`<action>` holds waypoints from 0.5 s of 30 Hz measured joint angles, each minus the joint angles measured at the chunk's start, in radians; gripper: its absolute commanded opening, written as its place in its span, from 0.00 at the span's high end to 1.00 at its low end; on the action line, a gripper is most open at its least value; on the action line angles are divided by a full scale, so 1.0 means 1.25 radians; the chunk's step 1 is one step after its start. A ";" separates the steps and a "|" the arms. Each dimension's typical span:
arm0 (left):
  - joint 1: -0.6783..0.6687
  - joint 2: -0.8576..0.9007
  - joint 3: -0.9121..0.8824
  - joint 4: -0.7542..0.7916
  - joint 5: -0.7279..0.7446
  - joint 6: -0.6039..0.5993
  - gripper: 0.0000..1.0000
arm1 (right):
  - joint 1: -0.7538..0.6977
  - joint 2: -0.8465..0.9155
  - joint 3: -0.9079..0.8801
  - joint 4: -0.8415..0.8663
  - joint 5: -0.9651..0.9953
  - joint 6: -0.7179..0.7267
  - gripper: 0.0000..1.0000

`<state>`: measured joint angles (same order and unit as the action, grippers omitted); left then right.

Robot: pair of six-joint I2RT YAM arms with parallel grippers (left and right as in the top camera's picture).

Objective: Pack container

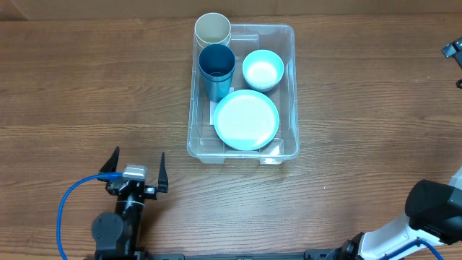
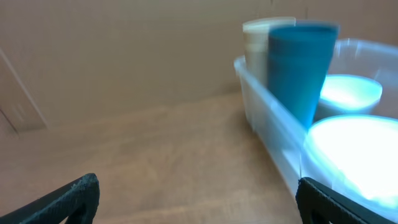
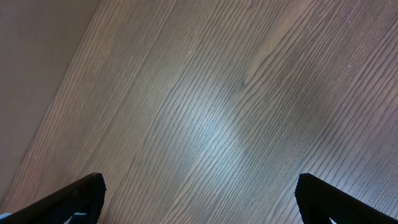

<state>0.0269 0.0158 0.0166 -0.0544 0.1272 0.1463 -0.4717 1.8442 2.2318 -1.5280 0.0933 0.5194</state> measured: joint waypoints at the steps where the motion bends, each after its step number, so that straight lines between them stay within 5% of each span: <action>1: 0.000 0.000 -0.005 -0.009 0.001 0.003 0.00 | 0.000 0.000 0.000 0.000 0.000 0.000 0.00; 15: 0.000 -0.001 -0.006 -0.007 0.001 0.012 0.00 | 0.000 0.000 0.000 0.000 0.000 0.000 0.00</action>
<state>0.0269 0.0151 0.0090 -0.0635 0.1284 0.1612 -0.4713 1.8442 2.2318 -1.5284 0.0937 0.5198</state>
